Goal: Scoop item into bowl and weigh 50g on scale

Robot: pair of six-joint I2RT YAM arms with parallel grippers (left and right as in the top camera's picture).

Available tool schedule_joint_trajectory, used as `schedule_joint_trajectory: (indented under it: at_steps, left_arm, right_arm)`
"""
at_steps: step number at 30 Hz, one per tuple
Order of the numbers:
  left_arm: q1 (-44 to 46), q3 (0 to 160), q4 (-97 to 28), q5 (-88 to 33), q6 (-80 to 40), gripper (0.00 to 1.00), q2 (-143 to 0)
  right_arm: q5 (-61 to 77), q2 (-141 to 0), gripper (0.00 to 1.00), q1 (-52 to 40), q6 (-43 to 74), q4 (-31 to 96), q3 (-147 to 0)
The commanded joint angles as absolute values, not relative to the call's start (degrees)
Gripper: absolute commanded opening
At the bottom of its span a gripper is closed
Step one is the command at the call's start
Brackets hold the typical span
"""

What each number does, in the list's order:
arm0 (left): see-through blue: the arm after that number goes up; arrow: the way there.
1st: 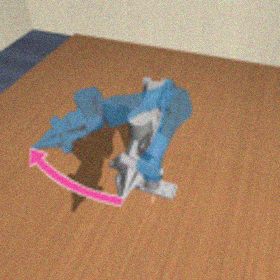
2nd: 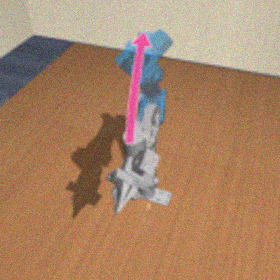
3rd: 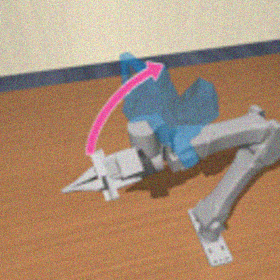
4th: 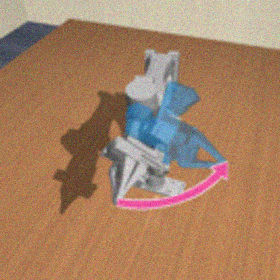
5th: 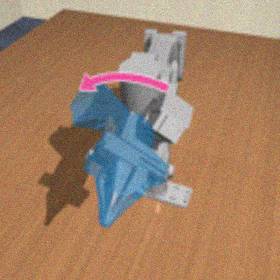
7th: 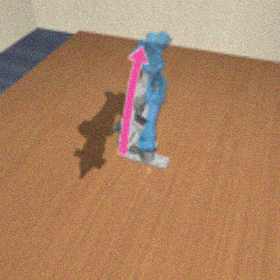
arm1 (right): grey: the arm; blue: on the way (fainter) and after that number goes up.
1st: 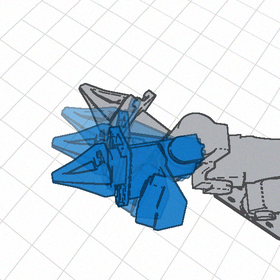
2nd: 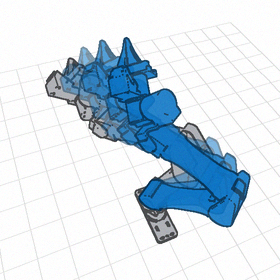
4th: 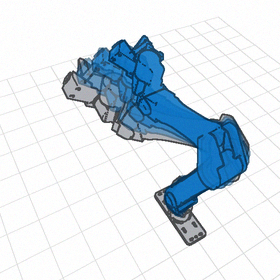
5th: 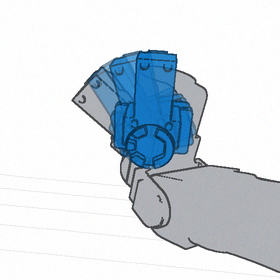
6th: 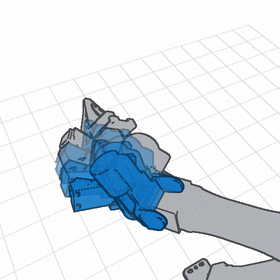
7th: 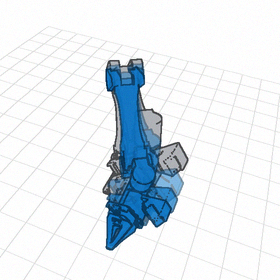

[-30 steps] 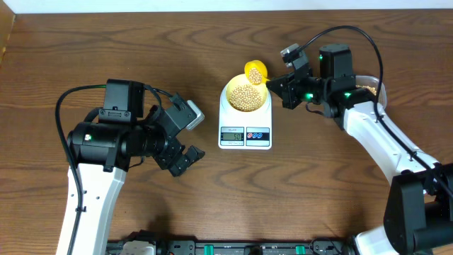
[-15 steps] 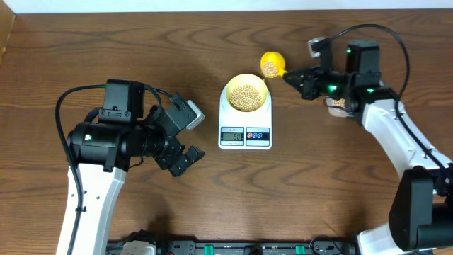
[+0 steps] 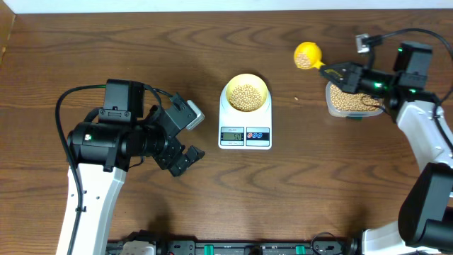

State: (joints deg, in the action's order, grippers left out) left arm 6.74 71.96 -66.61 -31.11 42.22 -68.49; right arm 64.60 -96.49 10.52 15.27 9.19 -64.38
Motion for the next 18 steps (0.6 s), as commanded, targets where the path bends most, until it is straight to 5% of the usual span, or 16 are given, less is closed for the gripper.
schedule_joint_trajectory:
  at_steps: [1,10,18]
  left_arm:
    - [6.44,72.05,-66.74,-30.79,42.15,0.98,-68.58]
    - [6.44,72.05,-66.72,-30.79,42.15,0.98,-68.58]
    - [6.44,72.05,-66.74,-30.79,42.15,0.98,-68.58]
  right_arm:
    - [71.44,-96.12,0.01,14.59,16.27,11.70,-64.49]
    - [70.35,-96.12,0.01,22.94,-0.23,26.87,-64.49]
    - [47.86,-94.00,0.01,23.97,-15.64,35.35,-64.49]
